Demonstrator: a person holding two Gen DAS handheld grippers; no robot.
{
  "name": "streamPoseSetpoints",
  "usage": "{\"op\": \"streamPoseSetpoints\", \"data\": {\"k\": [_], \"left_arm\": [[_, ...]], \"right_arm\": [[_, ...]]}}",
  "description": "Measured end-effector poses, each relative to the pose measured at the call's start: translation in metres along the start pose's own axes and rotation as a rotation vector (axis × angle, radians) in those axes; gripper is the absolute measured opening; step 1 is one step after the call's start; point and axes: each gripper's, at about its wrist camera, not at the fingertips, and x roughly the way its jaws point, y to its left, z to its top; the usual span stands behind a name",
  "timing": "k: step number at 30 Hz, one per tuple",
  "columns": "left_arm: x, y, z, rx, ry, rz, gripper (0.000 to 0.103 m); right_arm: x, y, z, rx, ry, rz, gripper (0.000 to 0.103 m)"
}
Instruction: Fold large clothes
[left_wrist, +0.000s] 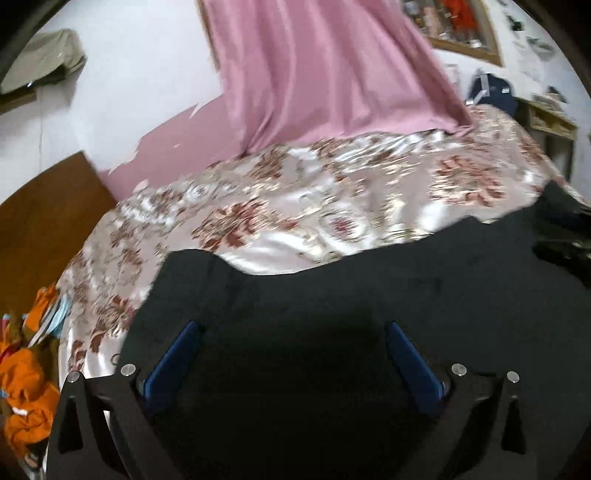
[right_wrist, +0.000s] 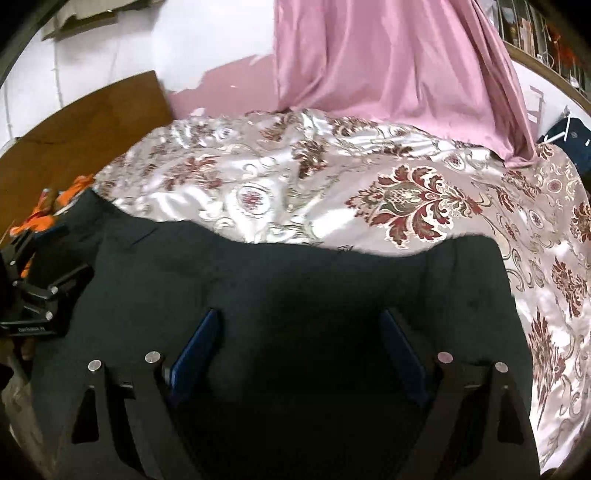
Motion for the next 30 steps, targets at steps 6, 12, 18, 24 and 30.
{"op": "streamPoseSetpoints", "data": {"k": [6, 12, 18, 24, 30], "left_arm": [[0.037, 0.008, 0.007, -0.045, 0.058, 0.02, 0.103], [0.065, 0.019, 0.001, -0.135, 0.1, -0.058, 0.103], [0.071, 0.02, -0.006, -0.176, 0.076, -0.085, 0.103], [0.074, 0.019, -0.008, -0.194, 0.06, -0.1, 0.103], [0.074, 0.02, -0.009, -0.196, 0.054, -0.101, 0.103]], "right_arm": [[0.026, -0.005, 0.007, 0.014, 0.006, 0.021, 0.087], [0.047, -0.017, 0.013, 0.073, 0.008, 0.078, 0.09], [0.057, -0.017, 0.008, 0.093, -0.027, 0.093, 0.091], [0.063, -0.019, 0.006, 0.109, -0.03, 0.102, 0.092], [0.064, -0.02, 0.005, 0.11, -0.033, 0.103, 0.092]]}}
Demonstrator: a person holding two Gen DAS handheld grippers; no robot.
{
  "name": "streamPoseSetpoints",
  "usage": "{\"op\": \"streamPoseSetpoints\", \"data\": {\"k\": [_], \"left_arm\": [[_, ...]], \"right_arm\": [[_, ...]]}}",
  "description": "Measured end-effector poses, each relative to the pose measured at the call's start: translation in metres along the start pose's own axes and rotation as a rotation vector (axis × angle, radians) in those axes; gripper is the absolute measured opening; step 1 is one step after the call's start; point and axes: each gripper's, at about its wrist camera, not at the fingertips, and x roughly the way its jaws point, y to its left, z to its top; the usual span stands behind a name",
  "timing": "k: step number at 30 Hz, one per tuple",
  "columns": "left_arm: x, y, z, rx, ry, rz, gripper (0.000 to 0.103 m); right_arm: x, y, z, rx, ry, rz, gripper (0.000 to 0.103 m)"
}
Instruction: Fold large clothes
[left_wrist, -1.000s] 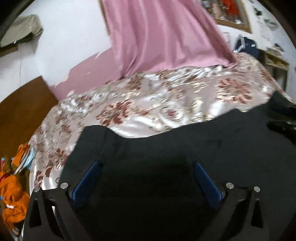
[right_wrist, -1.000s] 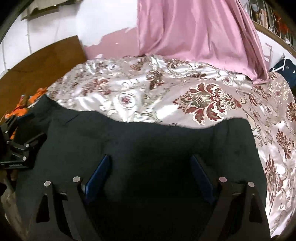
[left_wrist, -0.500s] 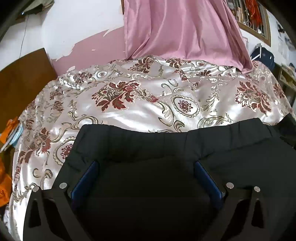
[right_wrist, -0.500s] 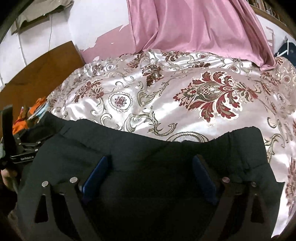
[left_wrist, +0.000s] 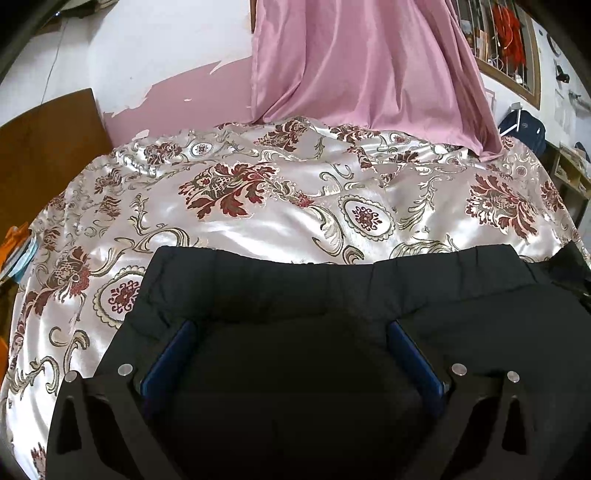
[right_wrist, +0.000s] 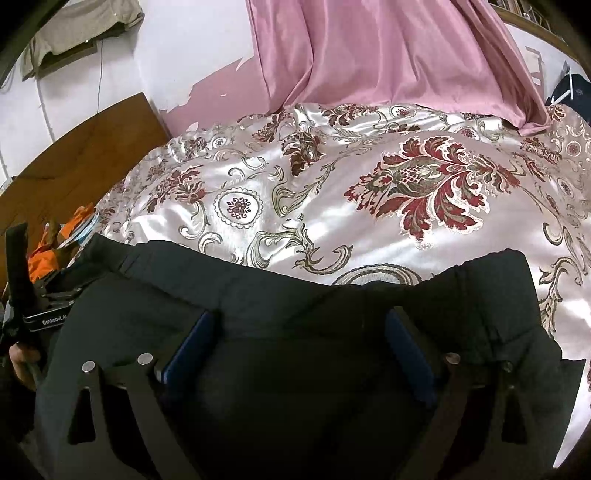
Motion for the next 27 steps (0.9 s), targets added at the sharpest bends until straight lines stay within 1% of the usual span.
{"op": "streamPoseSetpoints", "data": {"k": [20, 24, 27], "left_arm": [[0.002, 0.002, -0.003, -0.018, -0.023, -0.024, 0.103], [0.0, 0.002, -0.005, -0.019, -0.048, -0.034, 0.103], [-0.002, 0.003, -0.006, -0.024, -0.064, -0.043, 0.103]], "right_arm": [[0.003, -0.003, -0.001, 0.011, -0.011, 0.016, 0.093], [-0.004, -0.002, -0.003, 0.006, -0.049, 0.024, 0.093], [-0.014, -0.004, -0.006, 0.012, -0.094, 0.045, 0.093]]}}
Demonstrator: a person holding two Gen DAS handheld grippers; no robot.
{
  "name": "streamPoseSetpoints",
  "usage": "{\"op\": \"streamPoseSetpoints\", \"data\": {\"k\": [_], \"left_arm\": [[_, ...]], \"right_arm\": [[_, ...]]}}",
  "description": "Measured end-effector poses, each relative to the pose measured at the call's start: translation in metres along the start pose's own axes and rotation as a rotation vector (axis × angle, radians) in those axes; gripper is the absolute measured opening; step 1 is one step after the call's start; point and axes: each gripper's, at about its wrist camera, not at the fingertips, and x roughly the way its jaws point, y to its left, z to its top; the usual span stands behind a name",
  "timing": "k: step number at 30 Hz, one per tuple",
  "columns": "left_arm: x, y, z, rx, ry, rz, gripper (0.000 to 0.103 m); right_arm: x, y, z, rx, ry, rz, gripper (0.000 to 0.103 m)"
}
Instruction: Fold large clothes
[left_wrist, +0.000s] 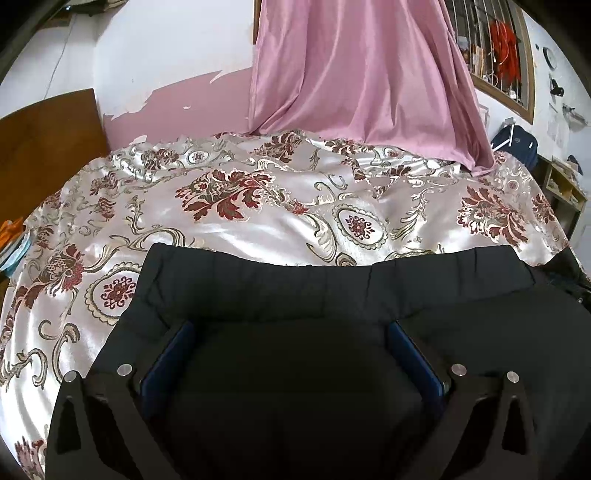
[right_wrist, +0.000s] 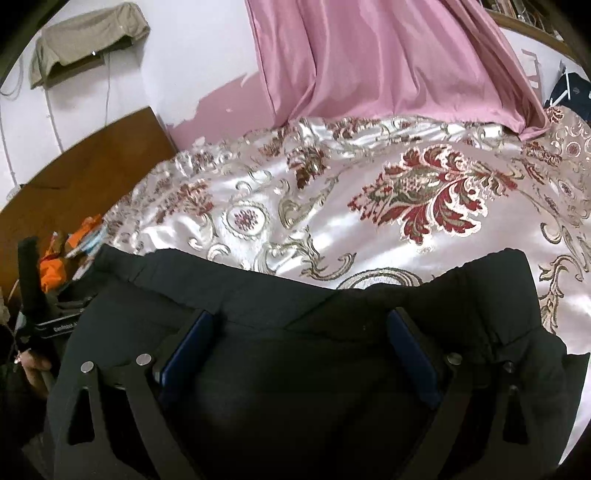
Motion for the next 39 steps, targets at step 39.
{"op": "streamPoseSetpoints", "data": {"k": [39], "left_arm": [[-0.065, 0.102, -0.028, -0.074, 0.093, -0.036, 0.103]], "right_arm": [[-0.102, -0.076, -0.023, 0.085, 0.054, -0.276, 0.099]]}}
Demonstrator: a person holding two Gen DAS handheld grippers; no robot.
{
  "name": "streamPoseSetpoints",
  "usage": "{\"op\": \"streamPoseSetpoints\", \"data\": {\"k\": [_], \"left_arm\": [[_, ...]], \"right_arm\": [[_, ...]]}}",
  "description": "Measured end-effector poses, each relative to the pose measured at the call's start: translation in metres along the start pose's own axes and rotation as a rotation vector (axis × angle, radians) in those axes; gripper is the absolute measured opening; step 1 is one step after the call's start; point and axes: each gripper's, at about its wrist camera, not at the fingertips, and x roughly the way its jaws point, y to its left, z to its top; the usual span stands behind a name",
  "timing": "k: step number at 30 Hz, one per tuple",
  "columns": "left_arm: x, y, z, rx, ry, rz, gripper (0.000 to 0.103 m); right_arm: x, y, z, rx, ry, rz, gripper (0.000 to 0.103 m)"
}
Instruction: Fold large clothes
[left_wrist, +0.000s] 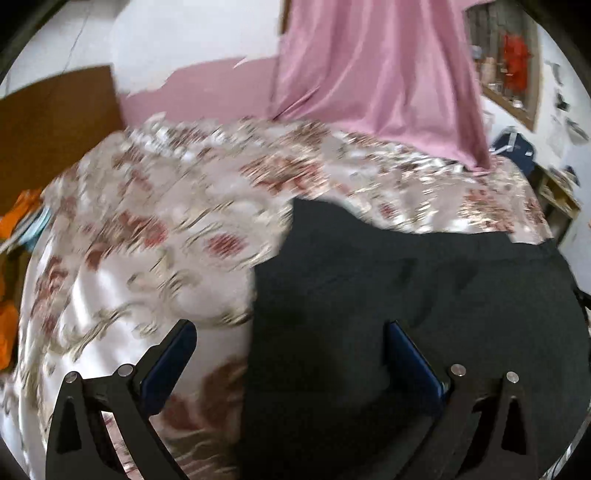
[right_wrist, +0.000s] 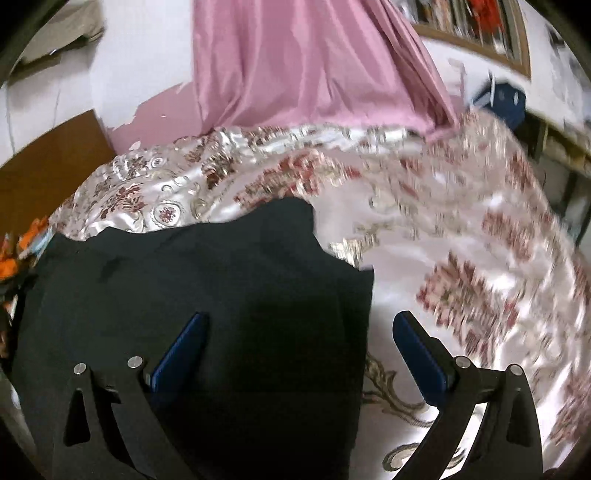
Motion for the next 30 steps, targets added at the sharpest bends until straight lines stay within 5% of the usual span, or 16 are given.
{"op": "streamPoseSetpoints", "data": {"k": [5, 17, 20, 24, 28, 30], "left_arm": [[0.02, 0.036, -0.013, -0.139, 0.139, -0.176, 0.103], [0.013, 0.003, -0.031, 0.019, 0.297, -0.317, 0.103], [0.003, -0.011, -0.036, 0.058, 0.305, -0.256, 0.081], [-0.011, -0.026, -0.03, 0.048, 0.303, -0.186, 0.038], [-0.037, -0.044, -0.017, 0.078, 0.262, -0.109, 0.019], [-0.06, -0.058, -0.011, 0.115, 0.207, -0.053, 0.014]], "right_arm": [[0.025, -0.026, -0.017, 0.158, 0.107, 0.147, 0.101], [0.017, -0.008, -0.052, 0.188, 0.209, 0.322, 0.101], [0.015, 0.003, -0.057, 0.181, 0.261, 0.28, 0.101], [0.006, 0.011, -0.058, 0.203, 0.264, 0.247, 0.069], [-0.019, 0.023, -0.045, 0.194, 0.229, 0.224, 0.03], [-0.036, 0.033, -0.032, 0.142, 0.202, 0.2, 0.022]]}}
